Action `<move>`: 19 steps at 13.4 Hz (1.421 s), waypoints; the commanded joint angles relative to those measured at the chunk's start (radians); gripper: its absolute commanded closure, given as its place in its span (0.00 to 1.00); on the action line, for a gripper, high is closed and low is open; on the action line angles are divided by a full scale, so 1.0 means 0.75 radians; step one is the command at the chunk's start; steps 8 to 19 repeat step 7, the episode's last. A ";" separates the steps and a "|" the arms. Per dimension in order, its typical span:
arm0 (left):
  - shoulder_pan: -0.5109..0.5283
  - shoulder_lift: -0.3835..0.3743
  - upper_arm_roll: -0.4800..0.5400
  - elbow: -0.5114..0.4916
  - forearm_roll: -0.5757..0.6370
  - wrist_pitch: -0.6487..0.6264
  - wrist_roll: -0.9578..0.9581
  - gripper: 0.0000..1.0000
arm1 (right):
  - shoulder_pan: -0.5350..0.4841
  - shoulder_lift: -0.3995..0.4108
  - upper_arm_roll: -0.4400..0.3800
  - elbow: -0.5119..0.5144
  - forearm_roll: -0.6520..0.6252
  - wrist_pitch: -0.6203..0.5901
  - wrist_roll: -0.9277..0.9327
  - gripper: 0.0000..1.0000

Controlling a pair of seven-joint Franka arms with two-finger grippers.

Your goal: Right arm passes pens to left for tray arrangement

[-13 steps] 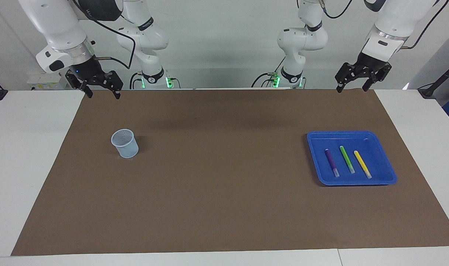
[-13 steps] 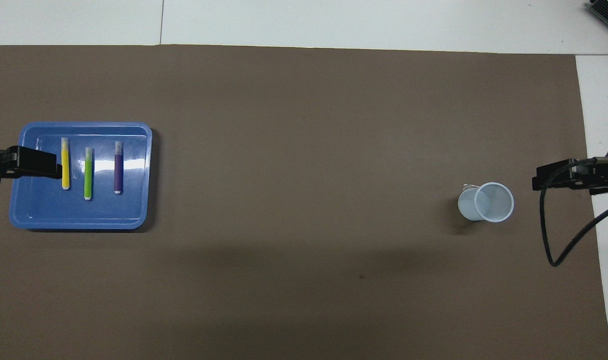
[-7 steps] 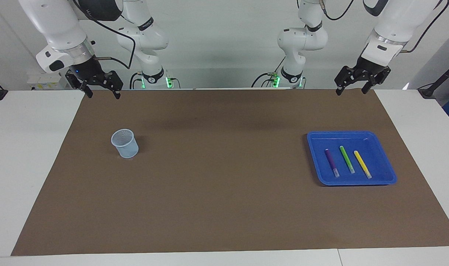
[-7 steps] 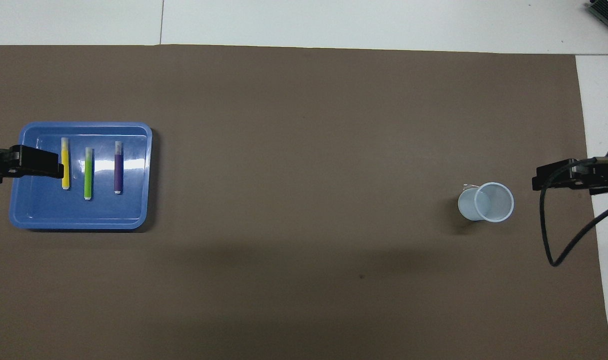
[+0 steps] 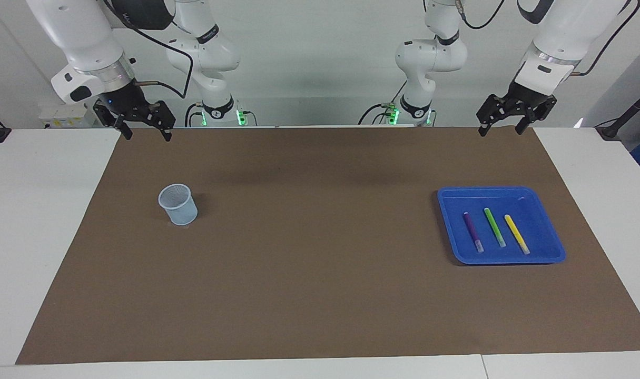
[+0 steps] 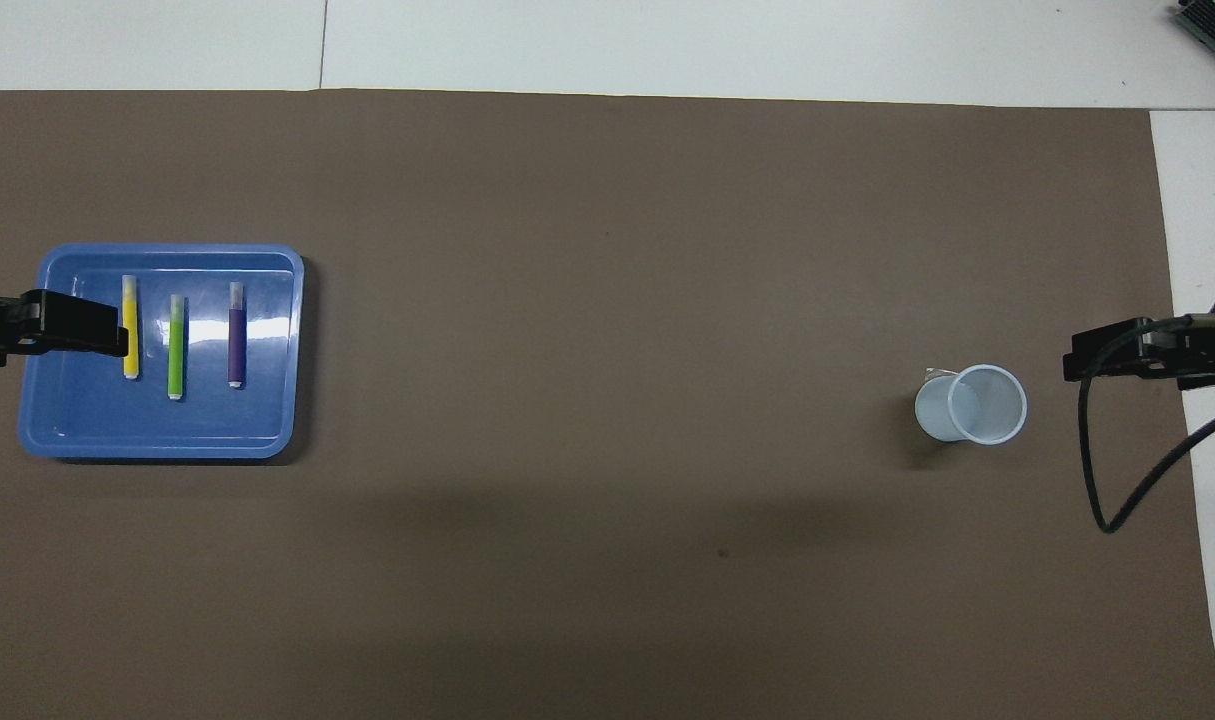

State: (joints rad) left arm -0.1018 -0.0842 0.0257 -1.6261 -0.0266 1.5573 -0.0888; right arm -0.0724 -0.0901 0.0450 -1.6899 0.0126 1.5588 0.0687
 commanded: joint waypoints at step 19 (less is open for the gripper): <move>-0.030 0.018 0.015 0.035 -0.005 0.016 -0.008 0.00 | -0.010 -0.015 0.005 -0.007 0.002 0.000 -0.024 0.00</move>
